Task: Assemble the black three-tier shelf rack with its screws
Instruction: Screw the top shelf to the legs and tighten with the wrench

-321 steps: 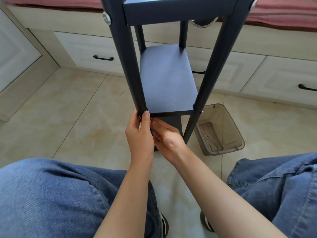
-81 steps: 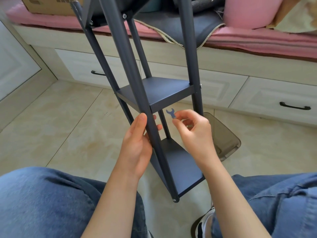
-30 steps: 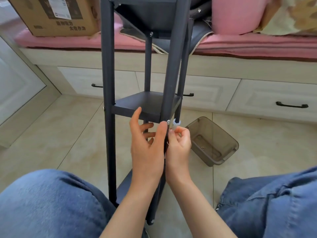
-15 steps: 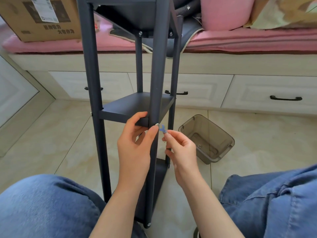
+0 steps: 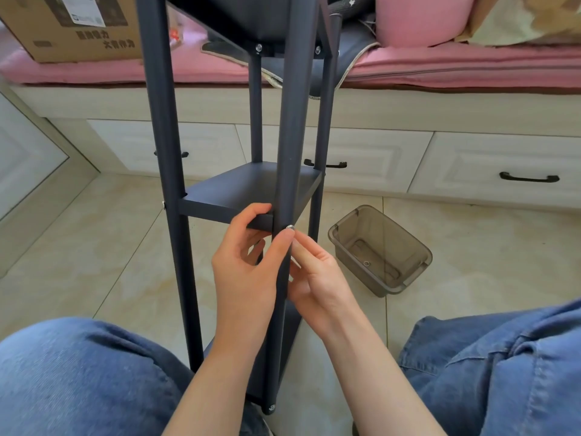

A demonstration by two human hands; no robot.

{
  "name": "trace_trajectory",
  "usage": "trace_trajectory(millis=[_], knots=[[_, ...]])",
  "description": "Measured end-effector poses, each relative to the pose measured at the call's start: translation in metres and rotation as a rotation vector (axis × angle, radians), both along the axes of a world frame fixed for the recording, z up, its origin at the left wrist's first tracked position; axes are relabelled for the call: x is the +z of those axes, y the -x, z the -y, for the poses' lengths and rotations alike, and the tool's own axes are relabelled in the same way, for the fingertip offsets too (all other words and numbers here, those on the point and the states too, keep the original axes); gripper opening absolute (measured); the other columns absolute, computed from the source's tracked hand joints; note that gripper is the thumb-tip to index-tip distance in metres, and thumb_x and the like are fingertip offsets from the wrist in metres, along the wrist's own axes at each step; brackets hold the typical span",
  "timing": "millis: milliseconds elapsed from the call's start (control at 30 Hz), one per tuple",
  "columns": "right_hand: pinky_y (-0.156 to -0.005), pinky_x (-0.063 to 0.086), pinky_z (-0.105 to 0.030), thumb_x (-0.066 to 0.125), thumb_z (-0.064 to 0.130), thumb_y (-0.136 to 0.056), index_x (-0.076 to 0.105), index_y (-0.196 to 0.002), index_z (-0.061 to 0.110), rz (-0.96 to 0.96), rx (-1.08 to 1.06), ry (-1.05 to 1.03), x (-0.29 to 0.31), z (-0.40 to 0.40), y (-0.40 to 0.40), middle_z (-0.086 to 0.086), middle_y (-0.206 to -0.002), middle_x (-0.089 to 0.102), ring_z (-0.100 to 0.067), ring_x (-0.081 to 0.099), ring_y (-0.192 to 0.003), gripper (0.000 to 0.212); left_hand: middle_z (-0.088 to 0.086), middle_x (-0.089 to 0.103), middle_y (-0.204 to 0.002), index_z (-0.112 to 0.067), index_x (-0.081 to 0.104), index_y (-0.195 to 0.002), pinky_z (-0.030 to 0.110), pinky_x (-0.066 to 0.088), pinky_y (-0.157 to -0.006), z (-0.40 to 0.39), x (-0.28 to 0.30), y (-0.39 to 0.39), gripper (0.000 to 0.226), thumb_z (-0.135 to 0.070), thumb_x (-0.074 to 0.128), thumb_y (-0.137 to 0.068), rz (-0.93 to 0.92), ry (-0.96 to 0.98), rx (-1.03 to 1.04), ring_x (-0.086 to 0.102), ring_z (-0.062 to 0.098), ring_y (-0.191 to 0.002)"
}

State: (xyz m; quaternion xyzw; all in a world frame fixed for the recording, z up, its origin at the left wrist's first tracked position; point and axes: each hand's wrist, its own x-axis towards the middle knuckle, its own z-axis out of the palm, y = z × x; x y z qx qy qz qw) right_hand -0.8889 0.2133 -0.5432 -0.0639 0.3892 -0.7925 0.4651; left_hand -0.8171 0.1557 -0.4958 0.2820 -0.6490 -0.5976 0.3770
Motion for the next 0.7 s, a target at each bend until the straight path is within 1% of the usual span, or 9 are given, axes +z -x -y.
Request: trace_trajectory(millis=[133, 267, 367, 400, 467, 567, 633, 667, 700], knots=[[-0.081, 0.045, -0.032, 0.061, 0.026, -0.096, 0.074, -0.113, 0.018, -0.025, 0.013, -0.007, -0.001, 0.002, 0.0, -0.002, -0.099, 0.069, -0.017, 0.059, -0.094, 0.024, -0.006, 0.076, -0.097, -0.031, 0.07, -0.11, 0.018, 0.055, -0.083, -0.001, 0.0, 0.0, 0.033, -0.008, 0.077, -0.088, -0.019, -0.023, 0.007, 0.072, 0.014, -0.098], [-0.076, 0.051, -0.025, 0.062, 0.021, -0.094, 0.075, -0.109, 0.013, -0.061, -0.013, 0.022, -0.003, 0.004, 0.005, -0.006, -0.097, 0.071, -0.018, 0.063, -0.09, 0.021, -0.006, 0.076, -0.096, -0.03, 0.071, -0.11, 0.015, 0.055, -0.078, 0.0, 0.0, 0.001, 0.033, -0.008, 0.078, -0.087, -0.017, -0.023, 0.014, 0.072, 0.013, -0.096], [-0.083, 0.048, -0.033, 0.066, 0.014, -0.092, 0.077, -0.096, 0.018, -0.044, -0.086, -0.028, -0.004, 0.004, 0.01, -0.005, -0.094, 0.071, -0.019, 0.061, -0.086, 0.012, -0.005, 0.076, -0.096, -0.031, 0.071, -0.109, 0.016, 0.055, -0.079, 0.001, -0.001, 0.0, 0.034, -0.007, 0.078, -0.087, -0.029, -0.034, 0.002, 0.073, 0.014, -0.096], [-0.086, 0.046, -0.036, 0.068, 0.013, -0.09, 0.077, -0.092, 0.02, -0.035, -0.118, -0.059, -0.004, 0.004, 0.012, -0.004, -0.092, 0.071, -0.017, 0.06, -0.084, 0.011, -0.005, 0.076, -0.096, -0.032, 0.071, -0.108, 0.016, 0.055, -0.08, 0.001, 0.0, 0.0, 0.034, -0.007, 0.078, -0.087, -0.032, -0.034, -0.002, 0.073, 0.014, -0.096], [-0.09, 0.045, -0.038, 0.071, 0.014, -0.088, 0.076, -0.088, 0.021, -0.057, -0.153, -0.118, -0.005, 0.003, 0.015, 0.0, -0.088, 0.073, -0.011, 0.062, -0.08, 0.009, -0.006, 0.077, -0.097, -0.033, 0.071, -0.107, 0.016, 0.055, -0.081, 0.002, 0.0, -0.001, 0.034, -0.007, 0.078, -0.087, -0.033, -0.03, -0.009, 0.073, 0.014, -0.097], [-0.087, 0.043, -0.035, 0.072, 0.016, -0.087, 0.077, -0.08, 0.025, -0.134, -0.151, -0.163, -0.004, 0.0, 0.019, 0.007, -0.078, 0.071, -0.004, 0.064, -0.074, 0.013, -0.006, 0.076, -0.098, -0.034, 0.07, -0.108, 0.017, 0.055, -0.082, 0.002, 0.0, -0.001, 0.033, -0.009, 0.078, -0.087, -0.027, -0.03, -0.017, 0.072, 0.015, -0.099], [-0.088, 0.044, -0.036, 0.073, 0.017, -0.087, 0.076, -0.082, 0.025, -0.181, -0.134, -0.188, -0.005, -0.001, 0.02, 0.005, -0.081, 0.072, -0.007, 0.065, -0.08, 0.01, -0.007, 0.076, -0.098, -0.035, 0.07, -0.108, 0.016, 0.055, -0.082, 0.003, 0.0, -0.002, 0.034, -0.009, 0.078, -0.087, -0.023, -0.03, -0.018, 0.072, 0.013, -0.099], [-0.092, 0.045, -0.037, 0.073, 0.018, -0.088, 0.076, -0.087, 0.023, -0.194, -0.124, -0.2, -0.006, -0.001, 0.019, 0.002, -0.088, 0.073, -0.011, 0.066, -0.087, 0.005, -0.007, 0.076, -0.098, -0.035, 0.07, -0.108, 0.016, 0.055, -0.082, 0.002, 0.0, -0.001, 0.034, -0.009, 0.078, -0.087, -0.025, -0.032, -0.018, 0.072, 0.013, -0.098], [-0.096, 0.046, -0.04, 0.073, 0.02, -0.088, 0.075, -0.094, 0.019, -0.198, -0.116, -0.211, -0.007, -0.001, 0.018, -0.003, -0.096, 0.075, -0.017, 0.067, -0.097, 0.006, -0.007, 0.076, -0.098, -0.034, 0.07, -0.108, 0.016, 0.055, -0.082, 0.002, 0.0, -0.001, 0.034, -0.008, 0.077, -0.087, -0.029, -0.035, -0.019, 0.072, 0.013, -0.098]])
